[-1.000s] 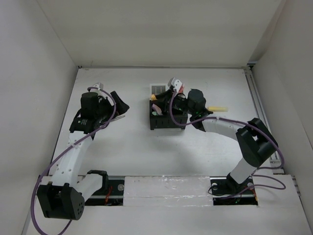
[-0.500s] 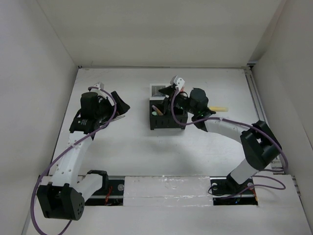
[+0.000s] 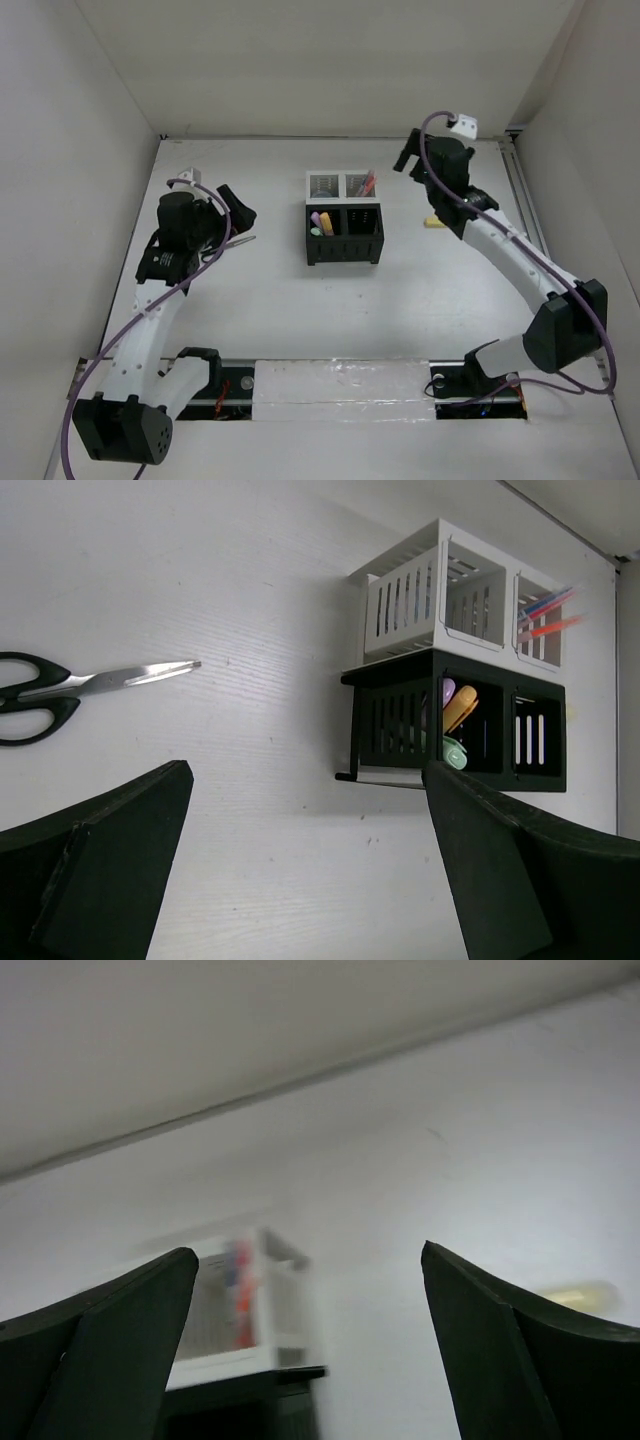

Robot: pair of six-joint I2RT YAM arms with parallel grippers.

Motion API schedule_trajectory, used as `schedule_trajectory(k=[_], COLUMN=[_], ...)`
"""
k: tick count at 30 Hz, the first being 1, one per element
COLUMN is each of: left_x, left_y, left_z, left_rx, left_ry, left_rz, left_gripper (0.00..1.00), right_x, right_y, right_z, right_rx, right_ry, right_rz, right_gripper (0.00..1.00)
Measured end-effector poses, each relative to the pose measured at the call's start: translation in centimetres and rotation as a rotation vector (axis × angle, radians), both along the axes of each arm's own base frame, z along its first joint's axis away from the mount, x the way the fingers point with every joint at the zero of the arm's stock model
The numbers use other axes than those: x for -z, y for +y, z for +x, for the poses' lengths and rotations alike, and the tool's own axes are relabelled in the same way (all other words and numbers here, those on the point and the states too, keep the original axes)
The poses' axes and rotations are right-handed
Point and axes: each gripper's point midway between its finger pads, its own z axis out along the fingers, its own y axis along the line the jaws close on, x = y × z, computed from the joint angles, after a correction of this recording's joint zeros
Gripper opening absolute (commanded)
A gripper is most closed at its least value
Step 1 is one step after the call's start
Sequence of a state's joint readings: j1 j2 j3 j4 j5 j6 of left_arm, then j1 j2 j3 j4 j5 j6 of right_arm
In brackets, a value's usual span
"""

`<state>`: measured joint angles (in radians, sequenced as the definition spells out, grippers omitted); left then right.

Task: Sort the stationery into containers
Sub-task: Pick up the pen from the center of the board.

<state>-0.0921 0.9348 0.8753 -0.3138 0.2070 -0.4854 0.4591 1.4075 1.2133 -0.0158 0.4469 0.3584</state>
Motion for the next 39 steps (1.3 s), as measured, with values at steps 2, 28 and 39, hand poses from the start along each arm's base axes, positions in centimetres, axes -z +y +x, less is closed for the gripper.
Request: schedule_trajectory(k=[2, 28, 39], left_x=[-0.3, -0.4, -1.2], left_y=[0.3, -0.3, -1.6], left_z=[-0.1, -1.0, -2.0], left_rx=[-0.015, 0.009, 0.062], left_ry=[-0.010, -0.022, -0.061], left_rz=[0.005, -0.001, -0.008], left_gripper=[1.00, 1.00, 1.00], right_x=[2.5, 16.2, 18.3], right_y=[-4.6, -17.0, -20.0], right_z=[0.5, -1.4, -1.1], right_rx=[0.155, 0.558, 0.584], right_ry=[0.102, 0.528, 0.560], right_rz=[0.028, 0.154, 0.189], right_gripper=[1.00, 0.98, 0.90])
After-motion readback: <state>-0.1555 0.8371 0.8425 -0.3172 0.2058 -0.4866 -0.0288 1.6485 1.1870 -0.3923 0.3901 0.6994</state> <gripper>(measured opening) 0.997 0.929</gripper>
